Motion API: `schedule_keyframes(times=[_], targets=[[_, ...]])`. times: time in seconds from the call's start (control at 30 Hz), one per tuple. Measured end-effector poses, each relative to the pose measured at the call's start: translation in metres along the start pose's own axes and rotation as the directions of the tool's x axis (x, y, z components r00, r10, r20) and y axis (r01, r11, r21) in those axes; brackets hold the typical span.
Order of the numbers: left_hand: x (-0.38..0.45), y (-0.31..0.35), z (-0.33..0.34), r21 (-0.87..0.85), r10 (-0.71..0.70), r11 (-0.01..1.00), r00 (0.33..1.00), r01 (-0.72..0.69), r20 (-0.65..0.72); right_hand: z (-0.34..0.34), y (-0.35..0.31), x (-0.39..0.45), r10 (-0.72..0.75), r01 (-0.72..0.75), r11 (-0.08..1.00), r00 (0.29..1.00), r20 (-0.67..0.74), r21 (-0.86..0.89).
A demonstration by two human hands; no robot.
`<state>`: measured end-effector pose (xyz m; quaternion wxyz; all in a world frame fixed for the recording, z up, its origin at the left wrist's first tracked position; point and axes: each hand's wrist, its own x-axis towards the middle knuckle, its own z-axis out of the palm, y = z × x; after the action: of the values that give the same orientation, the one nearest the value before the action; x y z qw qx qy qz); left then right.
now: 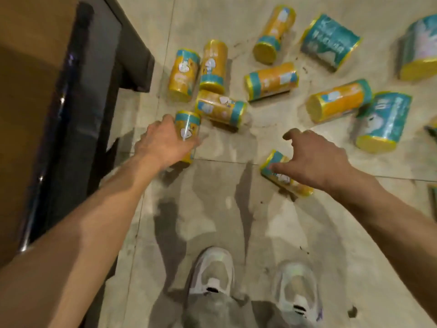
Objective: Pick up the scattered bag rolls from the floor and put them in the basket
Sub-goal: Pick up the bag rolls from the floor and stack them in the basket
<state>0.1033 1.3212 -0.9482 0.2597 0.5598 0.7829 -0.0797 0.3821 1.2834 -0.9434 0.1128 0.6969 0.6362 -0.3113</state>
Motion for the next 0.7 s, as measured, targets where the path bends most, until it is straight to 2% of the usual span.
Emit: schedule_keyframes(times=[0.17, 0.43, 0.6, 0.7], targets=[[0.036, -0.014, 0.056, -0.053, -0.043, 0.998, 0.998, 0.04, -0.053, 0.055, 0.015, 0.031, 0.042, -0.041, 0.998, 0.998, 0.039, -0.042], [0.058, -0.011, 0.083, -0.214, -0.129, 0.972, 0.984, 0.101, -0.12, 0.083, 0.019, 0.038, 0.05, -0.047, 0.996, 0.998, 0.035, -0.078], [0.059, -0.012, 0.086, -0.266, -0.115, 0.961, 0.986, 0.079, -0.122, 0.084, 0.02, 0.037, 0.046, -0.045, 0.995, 0.999, 0.006, -0.088], [0.049, -0.012, 0.089, -0.226, -0.071, 0.973, 0.992, 0.045, -0.106, 0.085, 0.02, 0.035, 0.046, -0.046, 0.996, 0.999, -0.006, -0.079]])
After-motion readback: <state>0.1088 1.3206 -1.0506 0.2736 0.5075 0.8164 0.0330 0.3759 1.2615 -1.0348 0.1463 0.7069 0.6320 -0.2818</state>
